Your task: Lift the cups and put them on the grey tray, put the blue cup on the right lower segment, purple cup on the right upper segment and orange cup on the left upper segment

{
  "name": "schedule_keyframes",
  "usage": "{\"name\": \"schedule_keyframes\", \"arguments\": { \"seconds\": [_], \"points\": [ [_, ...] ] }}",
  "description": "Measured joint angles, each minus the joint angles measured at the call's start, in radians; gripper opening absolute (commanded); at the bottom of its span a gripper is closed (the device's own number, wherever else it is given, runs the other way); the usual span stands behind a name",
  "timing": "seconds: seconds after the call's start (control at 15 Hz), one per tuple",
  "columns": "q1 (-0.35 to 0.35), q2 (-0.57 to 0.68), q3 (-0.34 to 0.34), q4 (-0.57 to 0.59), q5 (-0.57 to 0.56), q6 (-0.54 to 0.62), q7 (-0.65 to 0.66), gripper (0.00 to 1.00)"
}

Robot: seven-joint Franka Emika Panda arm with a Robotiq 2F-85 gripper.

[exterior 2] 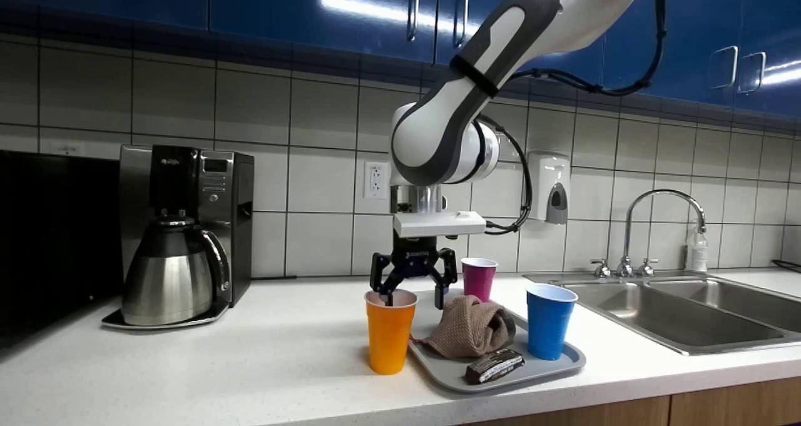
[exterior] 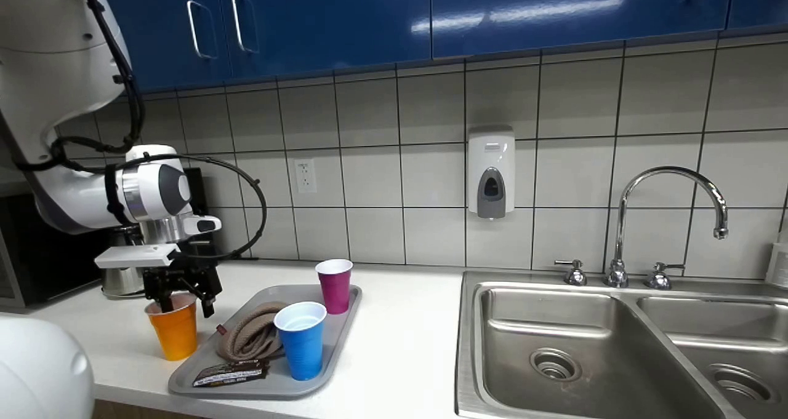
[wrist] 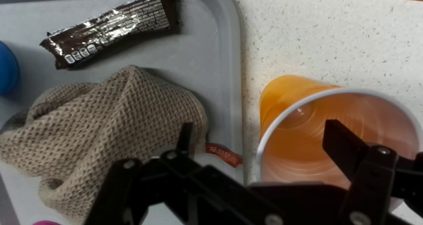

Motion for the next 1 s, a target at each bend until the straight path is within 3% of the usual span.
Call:
{"name": "schedule_keyframes", "arguments": {
  "seconds": [0.13,0.2,0.33,0.87,1.0],
  "points": [
    [0.003,0.010,-0.002,0.004,0.000,0.007,0.000,1.00],
    [0.004,0.013,-0.004,0.006,0.000,0.011,0.000,0.75],
    [0.006,0.018,-0.007,0.006,-0.001,0.022,0.000,0.68],
    [0.007,0.031,-0.017,0.006,-0.001,0.043,0.000,0.05],
    [0.007,0.033,-0.019,0.005,-0.001,0.043,0.000,0.00]
  ]
}}
